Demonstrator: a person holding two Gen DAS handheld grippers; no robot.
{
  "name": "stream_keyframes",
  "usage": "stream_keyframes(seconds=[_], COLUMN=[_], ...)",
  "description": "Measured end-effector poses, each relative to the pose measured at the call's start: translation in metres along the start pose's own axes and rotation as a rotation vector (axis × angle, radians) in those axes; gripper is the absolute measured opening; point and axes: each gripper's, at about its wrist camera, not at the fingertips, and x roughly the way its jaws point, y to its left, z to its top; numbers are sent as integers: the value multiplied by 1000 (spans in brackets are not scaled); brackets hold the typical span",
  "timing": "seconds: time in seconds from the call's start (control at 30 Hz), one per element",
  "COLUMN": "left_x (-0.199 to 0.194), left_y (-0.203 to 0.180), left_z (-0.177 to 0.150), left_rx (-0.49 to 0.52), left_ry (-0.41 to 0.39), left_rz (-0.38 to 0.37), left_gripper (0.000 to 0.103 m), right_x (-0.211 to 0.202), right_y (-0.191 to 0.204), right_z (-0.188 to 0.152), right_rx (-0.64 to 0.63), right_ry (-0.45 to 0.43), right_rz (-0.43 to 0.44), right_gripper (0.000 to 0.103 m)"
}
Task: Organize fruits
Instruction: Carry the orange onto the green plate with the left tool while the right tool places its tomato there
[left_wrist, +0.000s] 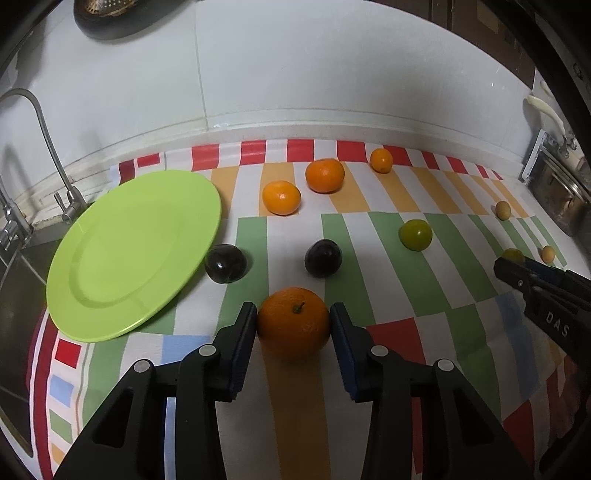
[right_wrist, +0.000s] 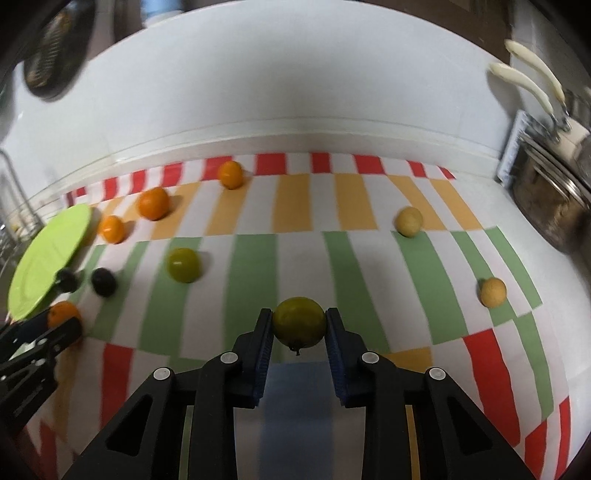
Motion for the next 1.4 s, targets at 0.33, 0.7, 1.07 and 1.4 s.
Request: stream_keyframes(seconds=[0.33,0.7,1.07,1.4], left_x=[-34,-74,-85,-72], left_y=[18,38,78,127], left_z=[2,4,4,11], left_rx=[-16,-11,5,4], left_ry=[-74,-169,-194,-184], left_rz=[12,47,83,139], left_gripper=[40,40,40,40], right_x=[-21,-54,-70,-50], right_y=[43,82,134,196], right_z=[6,13,24,44], right_rx=[-112,-224,-315,-389], right_ry=[-38,-106,-169,-171], right_rz=[128,222,342,442], right_gripper=[29,29,29,29])
